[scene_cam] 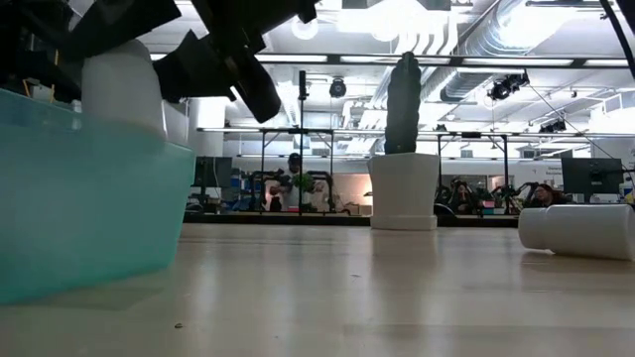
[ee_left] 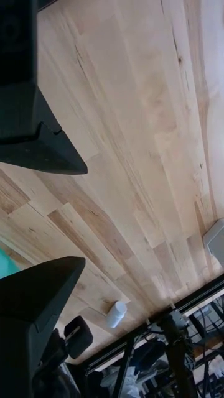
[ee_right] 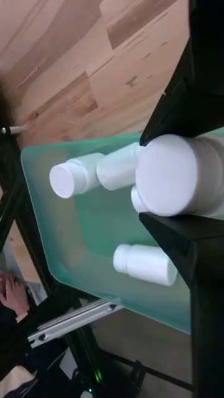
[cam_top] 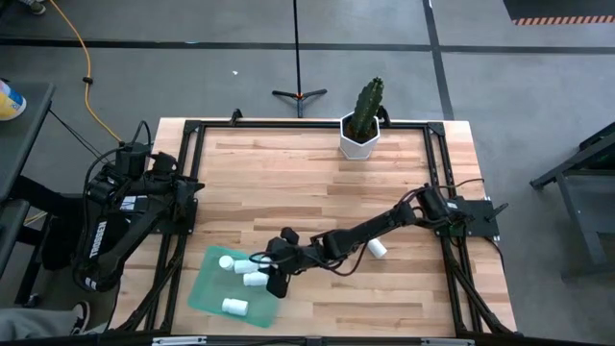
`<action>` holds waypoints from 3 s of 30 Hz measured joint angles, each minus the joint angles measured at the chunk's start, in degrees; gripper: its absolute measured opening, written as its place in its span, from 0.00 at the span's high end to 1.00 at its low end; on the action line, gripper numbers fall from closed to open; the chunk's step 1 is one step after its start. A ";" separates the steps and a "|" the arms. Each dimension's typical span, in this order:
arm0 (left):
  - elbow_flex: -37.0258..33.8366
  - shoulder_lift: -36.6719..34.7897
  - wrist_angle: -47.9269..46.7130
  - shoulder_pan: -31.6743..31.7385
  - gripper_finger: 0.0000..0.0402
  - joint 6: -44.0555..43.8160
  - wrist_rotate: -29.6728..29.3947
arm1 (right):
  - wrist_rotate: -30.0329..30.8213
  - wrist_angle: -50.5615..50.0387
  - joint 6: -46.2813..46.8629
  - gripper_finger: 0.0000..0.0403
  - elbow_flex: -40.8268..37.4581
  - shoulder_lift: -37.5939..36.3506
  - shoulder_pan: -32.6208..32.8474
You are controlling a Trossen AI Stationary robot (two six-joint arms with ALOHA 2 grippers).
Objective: Pick and place pill bottles into a basket
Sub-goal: Put the white pill bottle into the green bin
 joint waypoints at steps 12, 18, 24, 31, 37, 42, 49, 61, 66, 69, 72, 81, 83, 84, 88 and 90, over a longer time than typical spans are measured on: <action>0.00 0.00 0.07 0.00 0.35 0.46 -0.07 | -6.06 3.30 -0.02 0.57 -0.02 -0.02 -0.13; -0.02 0.00 0.11 0.00 0.35 0.52 -0.08 | -8.92 3.96 1.30 0.52 0.00 1.23 -0.23; -0.02 0.00 0.09 0.00 0.35 0.61 -0.05 | -9.61 4.21 3.36 0.40 0.00 1.85 -0.40; -0.02 0.00 0.07 0.00 0.35 0.66 -0.02 | -9.21 0.99 5.49 0.31 0.00 1.92 -0.94; -0.02 0.00 0.06 0.00 0.35 0.66 0.00 | -10.25 -3.73 7.48 0.31 0.02 1.90 -3.02; 0.00 0.00 0.04 0.00 0.35 0.63 0.00 | -14.29 -3.84 7.35 0.31 0.06 1.90 -5.74; -0.02 0.00 0.04 0.00 0.35 0.91 0.00 | -15.72 -10.23 -1.10 0.31 7.21 2.01 -9.45; 0.00 0.00 0.04 0.00 0.35 2.16 0.00 | 2.69 -43.46 -8.81 0.31 28.93 1.90 -14.51; -0.02 0.00 0.04 -0.01 0.35 2.21 0.00 | 2.51 -56.33 -1.87 0.31 31.54 1.90 -15.43; 0.00 0.00 0.00 0.00 0.35 2.98 0.00 | 0.37 -64.35 2.62 0.31 30.64 1.90 -15.67; 0.00 0.00 -0.13 0.00 0.35 4.22 -0.02 | -1.36 -70.71 5.39 0.31 28.65 1.90 -15.68; -0.02 0.00 -0.22 -0.02 0.35 4.74 -0.03 | -15.80 -79.46 18.65 0.31 18.82 1.93 -13.25; 0.00 0.00 -0.26 -0.01 0.35 4.97 -0.05 | -16.87 -81.46 21.27 0.31 15.80 1.95 -11.84; -0.01 0.00 -0.26 0.00 0.35 4.98 -0.05 | -16.87 -82.99 22.58 0.31 14.14 1.95 -11.08; -0.01 0.00 -0.26 0.00 0.35 5.00 -0.07 | -17.32 -88.41 25.98 0.31 9.29 2.00 -8.33; -0.02 0.00 -0.26 0.00 0.35 5.01 -0.05 | -17.48 -88.10 26.62 0.31 7.20 1.65 -7.21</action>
